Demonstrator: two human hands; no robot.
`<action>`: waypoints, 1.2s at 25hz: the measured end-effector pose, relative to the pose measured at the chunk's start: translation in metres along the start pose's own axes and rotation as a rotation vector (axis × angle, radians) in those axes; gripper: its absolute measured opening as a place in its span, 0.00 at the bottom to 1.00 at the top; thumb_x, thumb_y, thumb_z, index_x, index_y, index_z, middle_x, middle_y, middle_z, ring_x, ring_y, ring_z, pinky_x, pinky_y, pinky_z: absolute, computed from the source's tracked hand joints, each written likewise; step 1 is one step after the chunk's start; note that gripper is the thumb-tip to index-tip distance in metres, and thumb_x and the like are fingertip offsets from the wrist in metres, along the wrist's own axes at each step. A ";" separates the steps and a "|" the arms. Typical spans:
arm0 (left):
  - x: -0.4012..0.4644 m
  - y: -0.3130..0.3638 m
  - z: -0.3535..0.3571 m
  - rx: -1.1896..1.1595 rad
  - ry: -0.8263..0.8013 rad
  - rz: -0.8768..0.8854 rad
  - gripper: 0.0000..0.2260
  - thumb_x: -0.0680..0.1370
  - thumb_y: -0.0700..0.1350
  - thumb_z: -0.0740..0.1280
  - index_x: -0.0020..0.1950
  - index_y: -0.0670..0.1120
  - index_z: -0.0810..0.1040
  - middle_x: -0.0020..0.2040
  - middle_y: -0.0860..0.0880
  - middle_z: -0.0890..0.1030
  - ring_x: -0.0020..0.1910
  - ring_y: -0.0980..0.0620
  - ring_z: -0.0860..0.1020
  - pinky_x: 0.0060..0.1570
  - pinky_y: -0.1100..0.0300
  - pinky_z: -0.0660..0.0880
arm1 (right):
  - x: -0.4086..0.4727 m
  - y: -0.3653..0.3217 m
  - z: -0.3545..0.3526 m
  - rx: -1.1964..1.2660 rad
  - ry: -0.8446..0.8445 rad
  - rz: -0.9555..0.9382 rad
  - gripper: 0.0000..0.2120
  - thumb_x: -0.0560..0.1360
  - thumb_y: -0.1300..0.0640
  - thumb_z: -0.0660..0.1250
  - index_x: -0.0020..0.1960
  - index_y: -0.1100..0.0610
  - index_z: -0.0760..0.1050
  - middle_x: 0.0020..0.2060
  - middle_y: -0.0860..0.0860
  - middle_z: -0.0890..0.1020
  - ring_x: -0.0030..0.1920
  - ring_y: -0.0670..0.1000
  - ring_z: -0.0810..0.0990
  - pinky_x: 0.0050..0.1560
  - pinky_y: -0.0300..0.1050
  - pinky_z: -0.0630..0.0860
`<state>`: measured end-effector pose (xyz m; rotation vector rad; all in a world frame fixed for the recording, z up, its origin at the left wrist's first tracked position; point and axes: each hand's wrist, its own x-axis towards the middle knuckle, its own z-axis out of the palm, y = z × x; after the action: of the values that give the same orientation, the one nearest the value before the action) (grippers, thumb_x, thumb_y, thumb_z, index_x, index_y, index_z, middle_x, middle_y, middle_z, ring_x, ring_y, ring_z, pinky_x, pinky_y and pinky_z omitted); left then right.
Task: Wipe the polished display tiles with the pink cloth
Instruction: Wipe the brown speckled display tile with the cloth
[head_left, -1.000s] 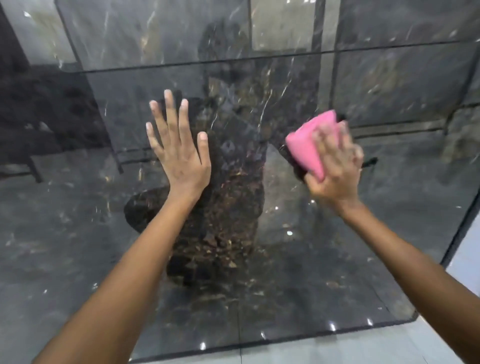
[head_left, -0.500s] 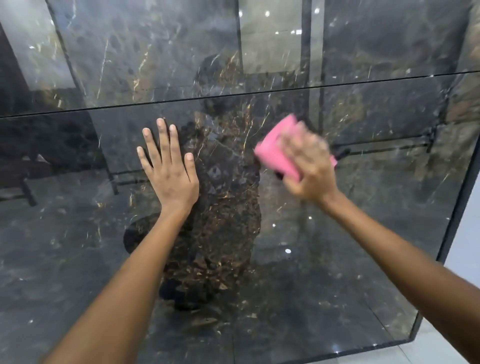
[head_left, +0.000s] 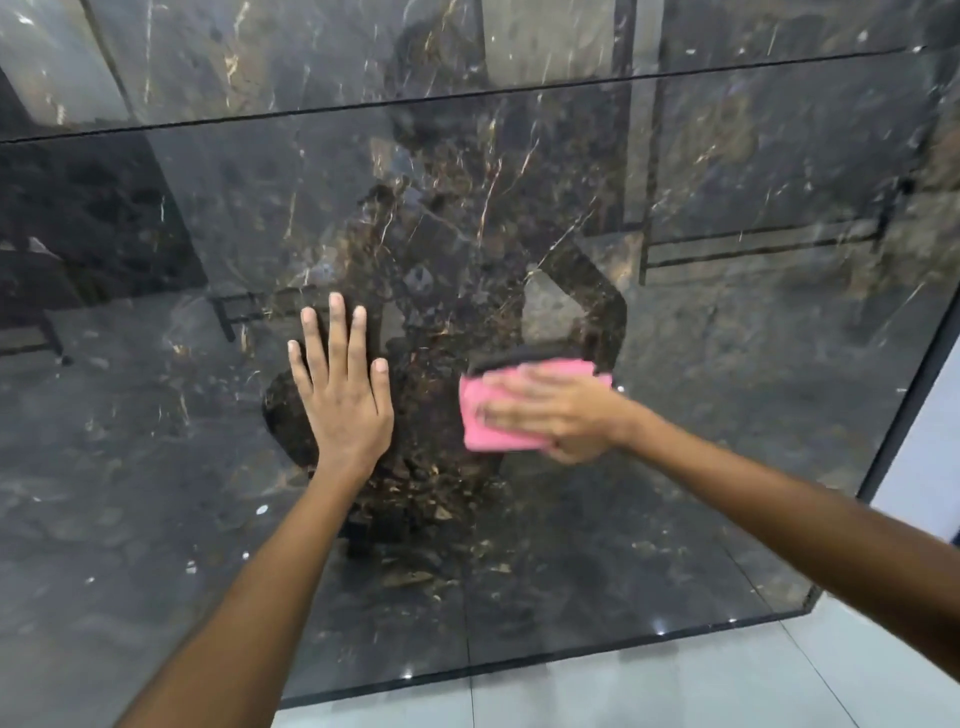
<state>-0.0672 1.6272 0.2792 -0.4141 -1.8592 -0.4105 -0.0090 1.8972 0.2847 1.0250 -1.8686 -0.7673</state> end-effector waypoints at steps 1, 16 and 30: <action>-0.008 0.000 0.004 0.011 -0.011 0.005 0.24 0.84 0.49 0.51 0.80 0.45 0.53 0.79 0.42 0.56 0.77 0.40 0.50 0.76 0.47 0.42 | -0.006 0.027 -0.009 0.009 0.081 0.159 0.34 0.67 0.57 0.65 0.73 0.58 0.64 0.71 0.54 0.67 0.76 0.57 0.54 0.76 0.55 0.49; -0.035 -0.002 0.032 0.051 0.112 -0.009 0.23 0.84 0.50 0.47 0.78 0.43 0.56 0.76 0.42 0.59 0.79 0.49 0.44 0.76 0.48 0.42 | 0.006 -0.018 0.005 0.127 0.421 0.870 0.24 0.70 0.60 0.67 0.66 0.59 0.74 0.68 0.59 0.70 0.71 0.60 0.65 0.67 0.54 0.64; -0.125 -0.010 0.034 -0.014 -0.113 -0.008 0.25 0.85 0.52 0.46 0.80 0.52 0.42 0.80 0.54 0.39 0.78 0.50 0.38 0.76 0.48 0.38 | -0.079 -0.026 0.017 0.106 0.403 1.112 0.35 0.66 0.59 0.67 0.72 0.56 0.63 0.74 0.57 0.57 0.74 0.62 0.59 0.70 0.50 0.58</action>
<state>-0.0619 1.6240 0.1491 -0.4472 -1.9691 -0.4130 0.0087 1.9555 0.2264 0.0629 -1.7570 0.1902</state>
